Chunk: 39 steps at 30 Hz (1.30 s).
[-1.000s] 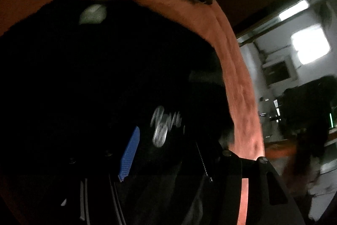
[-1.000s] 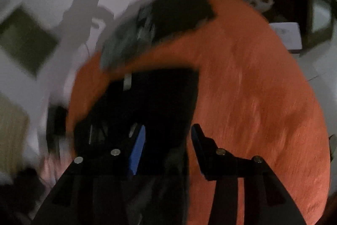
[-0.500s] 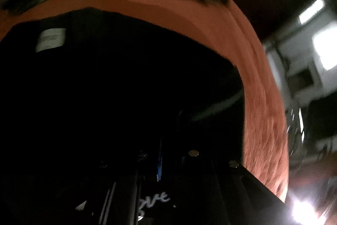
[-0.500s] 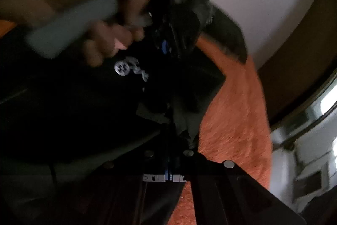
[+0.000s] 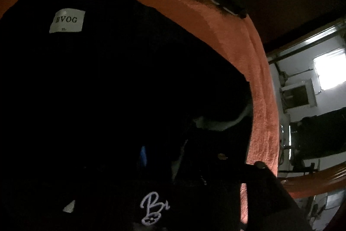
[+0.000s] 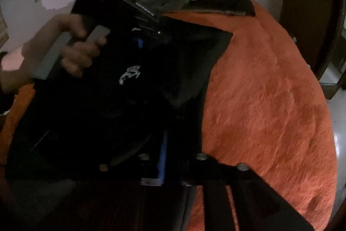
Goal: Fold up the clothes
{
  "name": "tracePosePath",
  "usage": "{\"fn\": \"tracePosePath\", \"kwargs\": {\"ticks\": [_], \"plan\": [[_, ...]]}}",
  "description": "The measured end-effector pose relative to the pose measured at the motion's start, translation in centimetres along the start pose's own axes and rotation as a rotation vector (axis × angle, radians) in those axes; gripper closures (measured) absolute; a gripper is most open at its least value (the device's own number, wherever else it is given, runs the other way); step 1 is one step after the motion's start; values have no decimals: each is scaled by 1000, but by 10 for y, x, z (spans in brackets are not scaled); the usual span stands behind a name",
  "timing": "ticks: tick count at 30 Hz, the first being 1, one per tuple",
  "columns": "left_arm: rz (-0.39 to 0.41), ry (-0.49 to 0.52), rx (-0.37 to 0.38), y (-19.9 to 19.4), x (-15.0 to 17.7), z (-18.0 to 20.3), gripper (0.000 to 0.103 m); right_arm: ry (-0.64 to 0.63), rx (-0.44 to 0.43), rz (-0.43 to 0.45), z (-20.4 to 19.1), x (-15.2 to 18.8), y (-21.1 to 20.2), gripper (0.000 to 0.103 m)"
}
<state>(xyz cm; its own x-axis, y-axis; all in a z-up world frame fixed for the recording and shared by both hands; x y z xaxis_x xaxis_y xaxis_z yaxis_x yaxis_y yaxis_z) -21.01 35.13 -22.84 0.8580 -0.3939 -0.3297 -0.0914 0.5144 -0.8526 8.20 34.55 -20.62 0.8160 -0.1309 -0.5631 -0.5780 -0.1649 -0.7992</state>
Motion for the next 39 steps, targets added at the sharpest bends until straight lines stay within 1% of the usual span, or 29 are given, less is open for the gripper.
{"fn": "tracePosePath", "kwargs": {"ticks": [1,3,4,5,6,9,10,11,12,13,14,15,16,18,19,20,22,23,25,29,30,31,33,34,35,36,37,38,39], "plan": [[-3,10,-9,0,0,2,48,-55,34,-11,-6,0,8,78],[-8,31,-26,1,1,5,47,-156,102,-16,-13,3,24,78],[-10,42,-34,1,2,7,47,-185,136,-7,-12,4,29,86],[-13,52,-43,2,2,9,47,-168,173,16,-5,2,26,98],[-16,63,-52,2,3,10,47,-139,198,33,4,2,23,98],[-20,96,-79,2,6,13,47,19,171,17,36,8,13,98],[-17,103,-87,3,6,13,47,31,151,-7,43,12,15,98],[-14,110,-95,3,6,12,47,31,137,-6,46,13,13,98],[-8,114,-101,3,5,12,47,32,128,-9,47,13,10,96],[1,117,-104,2,5,12,48,33,119,-11,48,12,7,92],[12,126,-105,0,4,13,51,40,105,-8,49,10,3,84],[22,134,-106,-1,3,14,61,60,78,13,48,6,-5,79],[28,146,-104,-2,2,15,78,78,46,35,46,3,-14,75],[26,174,-96,0,2,17,90,97,-53,83,35,-1,-31,72],[25,176,-91,1,3,18,93,97,-99,88,27,-4,-32,72],[26,175,-84,4,3,19,93,95,-140,90,18,-7,-32,72],[24,177,-86,9,2,21,93,76,-184,77,1,-11,-23,72],[22,179,-91,12,2,22,93,44,-156,62,-7,-13,-14,72],[20,183,-105,14,1,21,93,-13,-34,1,-11,-13,14,73],[15,162,-102,12,0,12,93,44,2,-98,6,-2,37,73],[4,169,-91,12,3,11,93,26,-16,-93,3,-3,32,73],[-6,182,-85,11,3,12,93,17,-40,-69,0,-5,24,73],[5,201,-65,0,-1,14,93,11,-102,1,-6,-12,4,73],[17,201,-56,-9,-3,13,92,17,-100,18,-7,-15,1,72],[32,191,-50,-20,-6,10,90,22,-97,36,-8,-18,-3,67],[46,181,-44,-31,-8,7,85,27,-85,26,-9,-19,-1,64],[60,171,-38,-42,-11,5,76,31,-47,-51,-7,-16,14,62],[75,163,-37,-55,-11,1,72,38,-11,-130,-5,-13,29,62],[92,156,-43,-70,-9,-5,68,52,10,-184,-4,-10,39,62]]}}
Point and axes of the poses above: each gripper's, at about its wrist camera, not at the fingertips, and y roughly the way its jaws point, z to its right, x to its underside, the point moved 4 cm from there along y, roughly the way its jaws point, and after that the axes turned 14 degrees about y, right-handed, at the moved point
